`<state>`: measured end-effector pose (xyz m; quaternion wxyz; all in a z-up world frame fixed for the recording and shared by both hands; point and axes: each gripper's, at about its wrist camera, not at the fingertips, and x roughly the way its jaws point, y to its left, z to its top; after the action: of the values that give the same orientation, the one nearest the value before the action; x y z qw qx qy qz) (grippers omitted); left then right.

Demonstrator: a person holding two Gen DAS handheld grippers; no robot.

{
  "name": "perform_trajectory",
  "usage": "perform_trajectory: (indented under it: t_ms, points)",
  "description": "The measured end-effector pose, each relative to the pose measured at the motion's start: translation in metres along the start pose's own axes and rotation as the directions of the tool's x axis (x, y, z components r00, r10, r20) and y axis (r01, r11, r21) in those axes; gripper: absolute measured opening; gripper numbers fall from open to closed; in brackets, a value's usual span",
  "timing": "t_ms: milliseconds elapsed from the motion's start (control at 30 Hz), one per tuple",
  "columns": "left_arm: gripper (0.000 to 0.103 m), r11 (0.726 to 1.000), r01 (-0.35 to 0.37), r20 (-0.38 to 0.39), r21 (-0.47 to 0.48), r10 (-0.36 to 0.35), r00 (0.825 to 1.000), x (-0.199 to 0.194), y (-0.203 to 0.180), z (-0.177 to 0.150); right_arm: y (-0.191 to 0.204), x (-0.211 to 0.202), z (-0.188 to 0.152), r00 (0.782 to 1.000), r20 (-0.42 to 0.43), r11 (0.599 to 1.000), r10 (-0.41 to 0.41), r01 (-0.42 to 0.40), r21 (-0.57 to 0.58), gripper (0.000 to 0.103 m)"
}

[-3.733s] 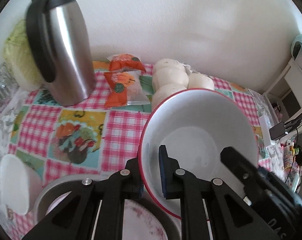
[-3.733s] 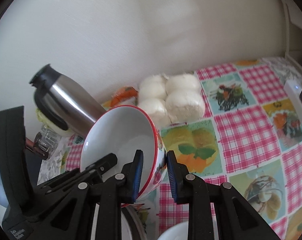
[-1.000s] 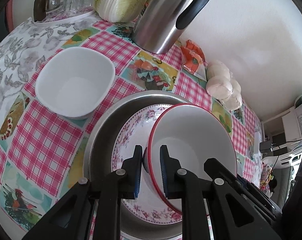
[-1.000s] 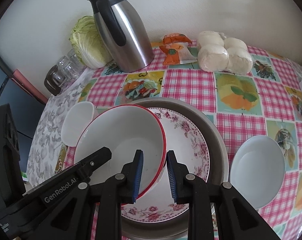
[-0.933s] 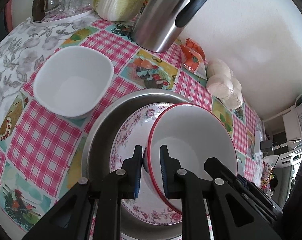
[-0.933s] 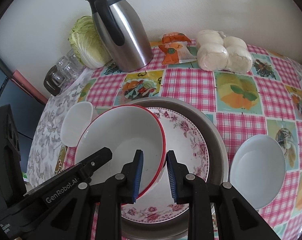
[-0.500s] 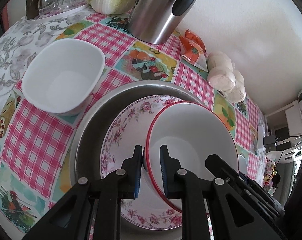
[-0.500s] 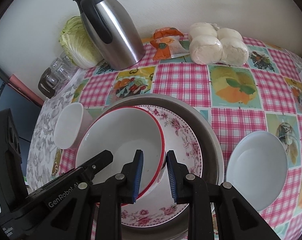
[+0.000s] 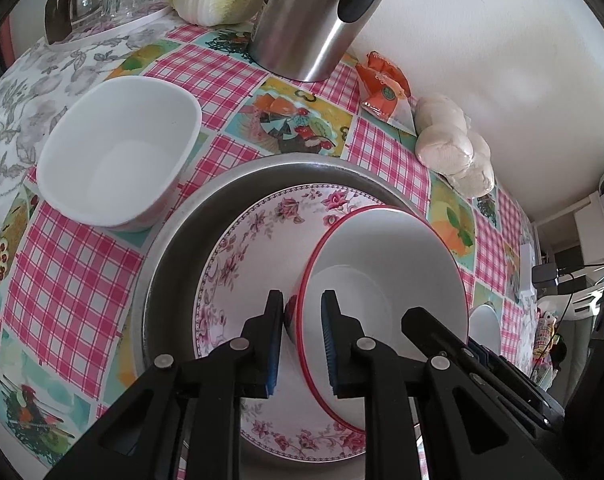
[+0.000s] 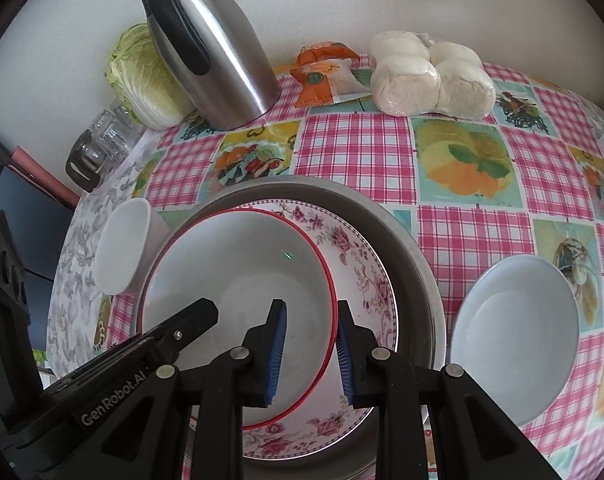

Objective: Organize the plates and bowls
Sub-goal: 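Lower the red-rimmed bowl onto the floral plate and open both tools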

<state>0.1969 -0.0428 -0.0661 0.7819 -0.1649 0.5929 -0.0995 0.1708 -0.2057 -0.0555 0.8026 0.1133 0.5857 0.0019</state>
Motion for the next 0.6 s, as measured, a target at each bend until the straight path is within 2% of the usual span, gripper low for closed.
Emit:
perform_trajectory:
  t_ms: [467, 600]
  points:
    - [0.024, 0.999, 0.032, -0.014, -0.023, -0.033, 0.999, -0.0011, 0.0037, 0.0009, -0.0029, 0.001, 0.0013, 1.0, -0.006, 1.0, 0.013, -0.013, 0.01, 0.028]
    - [0.027, 0.999, 0.04, 0.002, -0.021, -0.04, 0.999, -0.0073, 0.0025, 0.0018, -0.003, -0.0041, 0.0029, 1.0, 0.012, 1.0, -0.011, 0.011, 0.004, 0.03]
